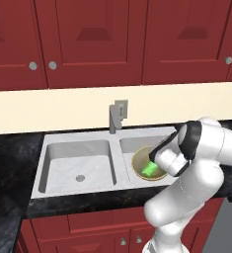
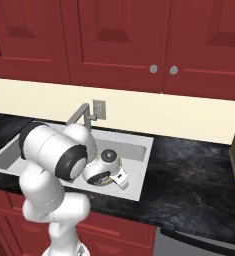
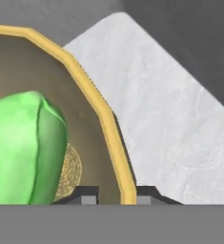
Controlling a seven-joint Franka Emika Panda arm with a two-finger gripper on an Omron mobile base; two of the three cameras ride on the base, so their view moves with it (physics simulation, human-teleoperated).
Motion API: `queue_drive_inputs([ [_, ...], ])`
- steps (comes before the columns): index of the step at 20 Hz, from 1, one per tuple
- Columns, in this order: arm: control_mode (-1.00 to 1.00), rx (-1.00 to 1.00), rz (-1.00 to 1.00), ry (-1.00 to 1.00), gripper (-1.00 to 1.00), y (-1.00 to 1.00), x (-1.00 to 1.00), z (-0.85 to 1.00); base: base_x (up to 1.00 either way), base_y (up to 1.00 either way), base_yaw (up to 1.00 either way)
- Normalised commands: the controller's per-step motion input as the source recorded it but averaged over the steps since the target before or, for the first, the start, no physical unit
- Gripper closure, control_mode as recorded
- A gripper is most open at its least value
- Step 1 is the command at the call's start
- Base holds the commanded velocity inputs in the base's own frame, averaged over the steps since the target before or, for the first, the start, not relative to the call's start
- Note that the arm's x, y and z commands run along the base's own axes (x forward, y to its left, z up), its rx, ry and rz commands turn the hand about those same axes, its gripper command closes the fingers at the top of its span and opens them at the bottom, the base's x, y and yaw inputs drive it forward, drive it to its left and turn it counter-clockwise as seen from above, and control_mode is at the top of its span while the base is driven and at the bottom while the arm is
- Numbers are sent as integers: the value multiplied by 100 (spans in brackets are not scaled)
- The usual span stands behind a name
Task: Pick the corn from the cabinet and place it in the bowl. Then pick the bowl and place it in the sink. Then turn on the sink facuet.
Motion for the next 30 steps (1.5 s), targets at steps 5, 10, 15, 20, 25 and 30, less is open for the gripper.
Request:
queue_drive_inputs([
  [5, -100, -1, 2, 0, -100, -1, 8, 0, 0, 0, 0],
  [10, -100, 0, 1, 0, -100, -9, -1, 37, 0, 0, 0],
  [15, -100, -1, 0, -3, -100, -5, 0, 95, 0, 0, 0],
  [20, -100, 0, 0, -1, -100, 0, -1, 100, 0, 0, 0],
  [25, -100, 0, 0, 2, -100, 2, -26, 100, 0, 0, 0],
  [30, -100, 0, 2, 4, -100, 20, -26, 12, 0, 0, 0],
])
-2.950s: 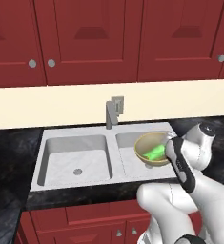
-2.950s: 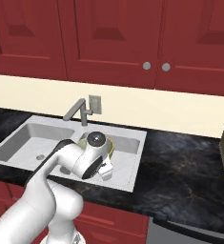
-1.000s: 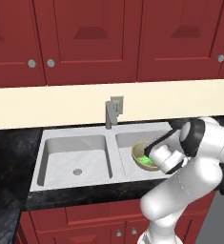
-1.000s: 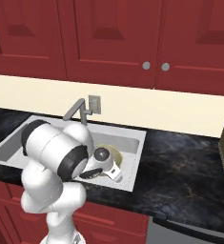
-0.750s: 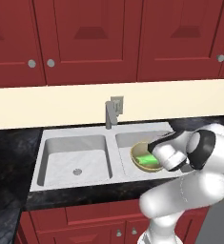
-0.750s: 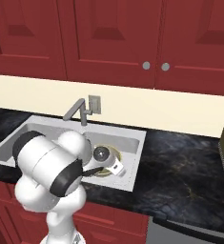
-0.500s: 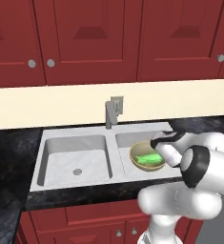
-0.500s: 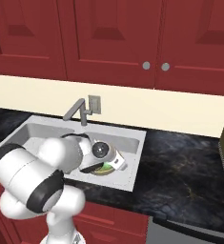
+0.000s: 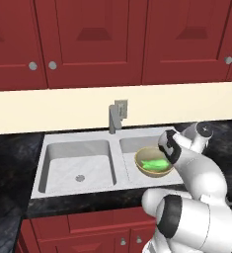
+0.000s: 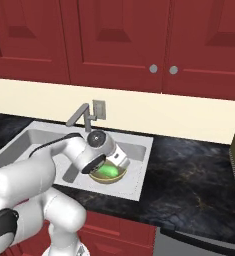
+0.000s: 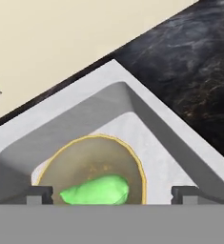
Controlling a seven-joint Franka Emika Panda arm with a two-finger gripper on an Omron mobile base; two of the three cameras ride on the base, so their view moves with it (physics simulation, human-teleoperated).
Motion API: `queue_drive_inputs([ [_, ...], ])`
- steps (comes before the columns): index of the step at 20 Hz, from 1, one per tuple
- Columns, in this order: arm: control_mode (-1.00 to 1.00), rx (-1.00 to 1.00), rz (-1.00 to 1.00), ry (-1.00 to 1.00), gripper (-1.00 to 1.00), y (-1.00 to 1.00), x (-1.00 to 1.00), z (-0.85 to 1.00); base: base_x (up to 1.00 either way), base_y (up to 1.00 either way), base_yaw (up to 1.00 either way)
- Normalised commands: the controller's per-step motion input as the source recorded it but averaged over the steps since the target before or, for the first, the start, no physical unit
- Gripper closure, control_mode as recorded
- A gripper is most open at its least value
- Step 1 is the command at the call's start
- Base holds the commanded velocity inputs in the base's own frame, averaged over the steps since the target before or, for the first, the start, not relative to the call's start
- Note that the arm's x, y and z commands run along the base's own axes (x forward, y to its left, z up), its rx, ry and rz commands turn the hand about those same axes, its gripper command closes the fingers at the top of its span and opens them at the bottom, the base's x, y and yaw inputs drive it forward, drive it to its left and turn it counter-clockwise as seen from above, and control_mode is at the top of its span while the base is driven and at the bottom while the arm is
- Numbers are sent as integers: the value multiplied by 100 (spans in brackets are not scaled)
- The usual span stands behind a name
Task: Pick the corn from the cabinet and place it in the bowl. Then pick the bowl and place it in the sink. Then turn on the sink facuet.
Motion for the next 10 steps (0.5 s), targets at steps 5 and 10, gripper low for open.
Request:
queue_drive_inputs([
  [5, -100, 31, 0, 1, -100, 0, -27, 41, 0, 0, 0],
  [10, -100, 52, 0, 11, -100, 5, -24, 69, 0, 0, 0],
])
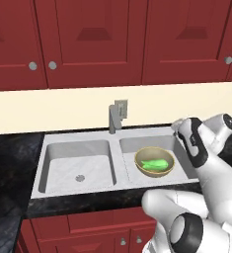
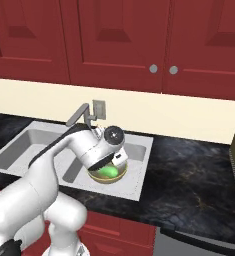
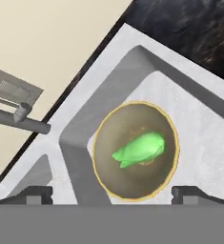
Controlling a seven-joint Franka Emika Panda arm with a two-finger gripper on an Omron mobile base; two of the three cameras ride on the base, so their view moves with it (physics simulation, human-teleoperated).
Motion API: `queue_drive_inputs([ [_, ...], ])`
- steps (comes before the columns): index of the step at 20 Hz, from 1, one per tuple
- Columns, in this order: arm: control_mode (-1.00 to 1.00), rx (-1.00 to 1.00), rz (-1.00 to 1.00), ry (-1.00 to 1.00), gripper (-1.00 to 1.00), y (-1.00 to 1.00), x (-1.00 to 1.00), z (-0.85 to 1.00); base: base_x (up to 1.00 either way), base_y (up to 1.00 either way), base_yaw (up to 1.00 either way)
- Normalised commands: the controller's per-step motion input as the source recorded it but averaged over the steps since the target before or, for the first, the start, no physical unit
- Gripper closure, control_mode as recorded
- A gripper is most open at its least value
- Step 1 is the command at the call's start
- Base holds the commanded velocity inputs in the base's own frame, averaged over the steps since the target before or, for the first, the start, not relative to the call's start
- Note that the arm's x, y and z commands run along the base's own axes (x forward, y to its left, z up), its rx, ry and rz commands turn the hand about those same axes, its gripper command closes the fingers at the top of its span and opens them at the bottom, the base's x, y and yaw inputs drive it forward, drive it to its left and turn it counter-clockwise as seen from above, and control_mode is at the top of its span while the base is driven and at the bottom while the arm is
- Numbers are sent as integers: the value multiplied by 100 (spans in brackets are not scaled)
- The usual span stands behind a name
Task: Pick the corn from the cabinet and place it in the bowl. Then pick the bowl and place it in the sink. Then turn on the sink facuet.
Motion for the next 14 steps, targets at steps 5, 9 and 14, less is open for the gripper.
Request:
queue_drive_inputs([
  [5, -100, 49, -2, 20, -100, 29, -2, 80, 0, 0, 0],
  [9, -100, 47, -9, 31, -100, 53, 0, 42, 0, 0, 0],
  [14, -100, 50, -13, 29, -100, 62, -1, 2, 0, 0, 0],
])
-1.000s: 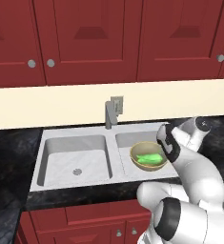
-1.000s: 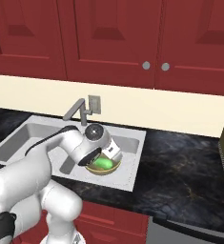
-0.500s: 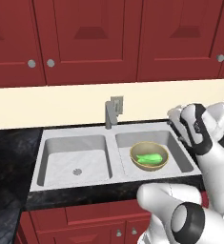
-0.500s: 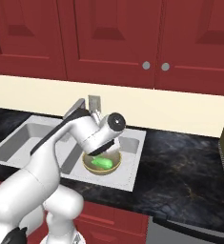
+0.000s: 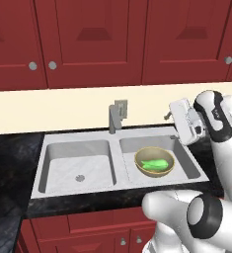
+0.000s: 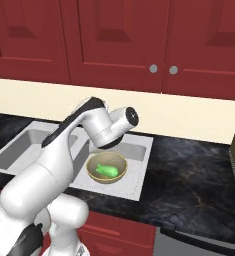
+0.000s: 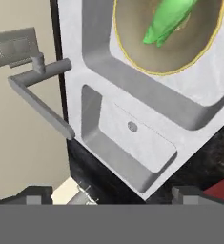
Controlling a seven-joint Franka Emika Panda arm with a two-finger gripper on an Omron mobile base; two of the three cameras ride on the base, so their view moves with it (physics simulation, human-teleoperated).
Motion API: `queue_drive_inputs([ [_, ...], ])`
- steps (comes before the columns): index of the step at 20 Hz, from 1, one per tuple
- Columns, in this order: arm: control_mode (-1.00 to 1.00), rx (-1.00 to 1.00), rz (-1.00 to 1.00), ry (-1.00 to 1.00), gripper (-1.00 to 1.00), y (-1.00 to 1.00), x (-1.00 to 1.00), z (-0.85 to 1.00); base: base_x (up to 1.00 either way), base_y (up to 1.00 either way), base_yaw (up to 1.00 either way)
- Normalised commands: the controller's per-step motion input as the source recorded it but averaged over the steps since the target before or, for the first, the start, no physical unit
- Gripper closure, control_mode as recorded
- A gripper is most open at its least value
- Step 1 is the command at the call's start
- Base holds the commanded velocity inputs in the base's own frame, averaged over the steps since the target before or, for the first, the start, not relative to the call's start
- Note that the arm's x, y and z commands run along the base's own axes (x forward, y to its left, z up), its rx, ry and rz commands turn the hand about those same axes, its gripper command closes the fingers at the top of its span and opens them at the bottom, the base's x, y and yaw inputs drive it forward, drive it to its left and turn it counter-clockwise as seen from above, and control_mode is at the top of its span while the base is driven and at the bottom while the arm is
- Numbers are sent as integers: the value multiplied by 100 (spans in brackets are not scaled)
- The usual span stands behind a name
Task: Pick the corn from the cabinet and place it in the bowl. Then pick the bowl and place it in the sink. Then turn on the sink facuet.
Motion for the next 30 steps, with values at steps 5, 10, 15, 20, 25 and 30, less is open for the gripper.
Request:
queue_drive_inputs([
  [5, -100, 49, -14, 19, -100, 31, -33, -11, 0, 0, 0],
  [10, -100, 16, -1, 14, -100, 2, -22, -21, 0, 0, 0],
  [15, -100, 20, -19, -3, -100, 31, 6, -16, 0, 0, 0],
  [20, -100, 25, -44, -3, -100, 52, 30, 0, 0, 0, 0],
  [25, -100, 37, -35, -1, -100, 24, 43, 0, 0, 0, 0],
  [30, -100, 28, -27, -4, -100, 13, 68, 0, 0, 0, 0],
])
